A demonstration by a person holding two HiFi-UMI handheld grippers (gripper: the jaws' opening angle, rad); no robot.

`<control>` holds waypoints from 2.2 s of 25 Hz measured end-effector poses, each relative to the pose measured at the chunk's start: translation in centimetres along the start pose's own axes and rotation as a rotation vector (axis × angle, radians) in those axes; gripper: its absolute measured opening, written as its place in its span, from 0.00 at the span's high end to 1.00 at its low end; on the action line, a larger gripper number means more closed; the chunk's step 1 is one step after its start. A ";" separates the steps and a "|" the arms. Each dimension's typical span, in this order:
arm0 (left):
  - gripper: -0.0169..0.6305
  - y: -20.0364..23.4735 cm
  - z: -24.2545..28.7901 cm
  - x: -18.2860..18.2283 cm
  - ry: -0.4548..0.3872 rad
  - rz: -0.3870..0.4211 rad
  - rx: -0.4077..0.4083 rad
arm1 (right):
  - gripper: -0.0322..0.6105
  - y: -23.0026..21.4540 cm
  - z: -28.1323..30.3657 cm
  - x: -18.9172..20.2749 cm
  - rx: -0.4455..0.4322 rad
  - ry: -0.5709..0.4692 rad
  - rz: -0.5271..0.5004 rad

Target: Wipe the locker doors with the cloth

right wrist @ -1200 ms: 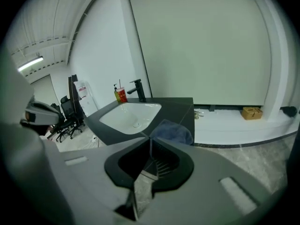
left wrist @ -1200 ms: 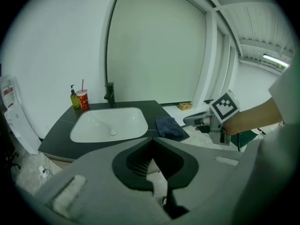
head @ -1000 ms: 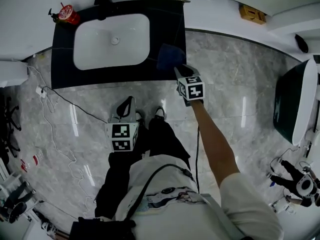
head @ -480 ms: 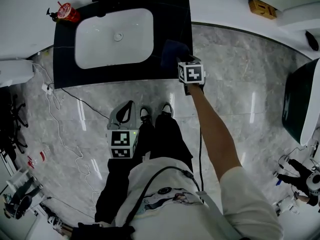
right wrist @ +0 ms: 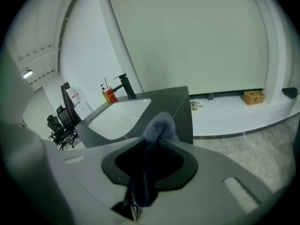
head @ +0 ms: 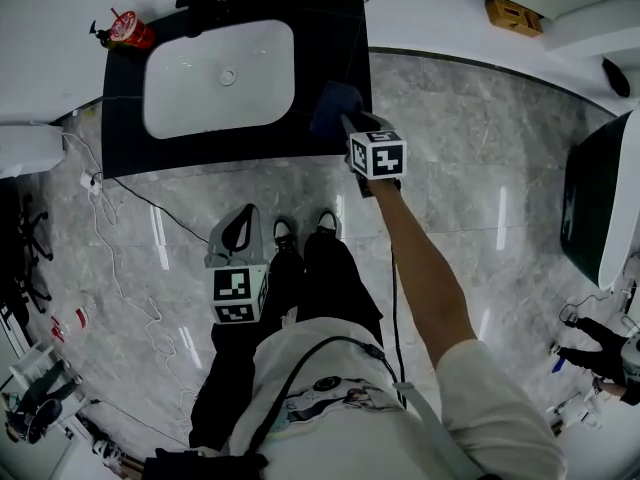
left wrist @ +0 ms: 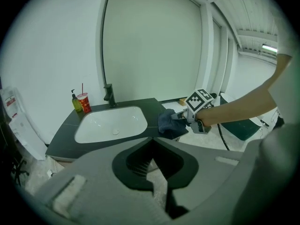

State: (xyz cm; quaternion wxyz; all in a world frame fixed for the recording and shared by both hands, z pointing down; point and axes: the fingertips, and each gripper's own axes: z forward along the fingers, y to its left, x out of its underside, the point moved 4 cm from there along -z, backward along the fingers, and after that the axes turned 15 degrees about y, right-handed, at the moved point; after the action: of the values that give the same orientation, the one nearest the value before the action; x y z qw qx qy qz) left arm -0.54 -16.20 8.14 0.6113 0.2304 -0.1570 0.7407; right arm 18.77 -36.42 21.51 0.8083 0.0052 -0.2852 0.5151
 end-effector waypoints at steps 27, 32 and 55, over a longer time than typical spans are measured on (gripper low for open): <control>0.97 4.7 -3.2 11.8 -0.079 0.015 -0.031 | 0.83 13.1 -11.5 14.0 0.135 -0.188 -0.354; 0.97 6.6 -0.3 16.7 -0.070 -0.005 -0.057 | 0.83 12.0 -7.3 16.8 0.168 -0.208 -0.437; 0.97 4.9 28.4 25.5 -0.432 0.040 -0.050 | 0.83 -0.8 7.1 16.1 0.372 -0.807 -0.706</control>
State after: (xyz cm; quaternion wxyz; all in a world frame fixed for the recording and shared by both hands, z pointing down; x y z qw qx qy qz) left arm -4.79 -10.52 46.00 0.5541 0.3656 -0.3071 0.6819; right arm 21.13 -25.60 35.22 0.7440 0.4389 -0.4569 0.2122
